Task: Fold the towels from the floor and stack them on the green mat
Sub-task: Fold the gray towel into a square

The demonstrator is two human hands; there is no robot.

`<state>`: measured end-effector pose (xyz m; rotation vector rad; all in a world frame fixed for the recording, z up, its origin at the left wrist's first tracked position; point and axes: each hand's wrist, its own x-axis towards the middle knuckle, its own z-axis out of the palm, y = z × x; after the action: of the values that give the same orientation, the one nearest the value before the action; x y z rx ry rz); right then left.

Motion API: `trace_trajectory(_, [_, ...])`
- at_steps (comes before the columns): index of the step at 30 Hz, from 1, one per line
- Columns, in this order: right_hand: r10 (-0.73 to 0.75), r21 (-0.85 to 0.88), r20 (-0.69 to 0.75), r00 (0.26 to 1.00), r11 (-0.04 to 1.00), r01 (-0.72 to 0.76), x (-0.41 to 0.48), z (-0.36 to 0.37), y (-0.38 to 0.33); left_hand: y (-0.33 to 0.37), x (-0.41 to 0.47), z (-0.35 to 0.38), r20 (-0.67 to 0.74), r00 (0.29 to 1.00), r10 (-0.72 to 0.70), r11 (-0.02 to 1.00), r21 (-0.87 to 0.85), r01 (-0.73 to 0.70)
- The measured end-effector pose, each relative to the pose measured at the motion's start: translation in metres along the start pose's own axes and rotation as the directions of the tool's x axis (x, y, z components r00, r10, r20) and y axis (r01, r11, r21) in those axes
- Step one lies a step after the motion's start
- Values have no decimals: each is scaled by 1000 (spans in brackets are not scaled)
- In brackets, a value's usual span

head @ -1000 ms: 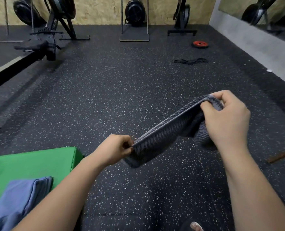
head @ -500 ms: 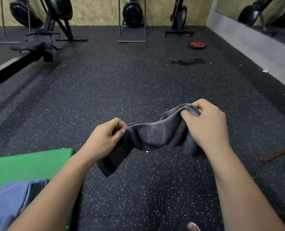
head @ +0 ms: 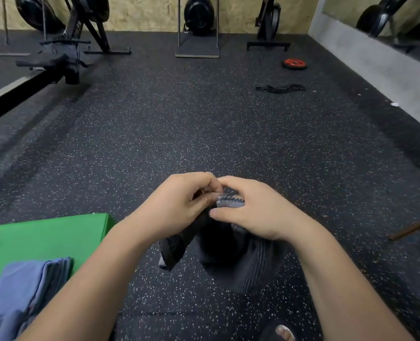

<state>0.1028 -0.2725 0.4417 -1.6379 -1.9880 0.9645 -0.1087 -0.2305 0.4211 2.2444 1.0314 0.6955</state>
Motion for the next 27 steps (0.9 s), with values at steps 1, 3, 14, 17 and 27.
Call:
trace_trajectory(1, [-6,-23,1,1000,1000,6,1,2,-1,2,-1,0,6,1000,10,1000,-10,-10])
trace_trajectory(3, [6,-49,-15,1000,999,-7,2,3,-1,3,-3,-1,18,999,27,1000,-16,-26])
trace_trajectory(14, [81,-17,-272,959,996,-89,-1,-13,8,-5,-12,-14,52,994,-95,990,108,89])
trace_trajectory(17, [90,0,-328,940,995,-96,-2,-18,11,-8,-12,-21,-3,993,-121,989,90,121])
trace_trajectory(27, [83,-2,-304,949,996,-88,-2,-22,11,-8,-14,-31,-210,972,-108,994,-38,103])
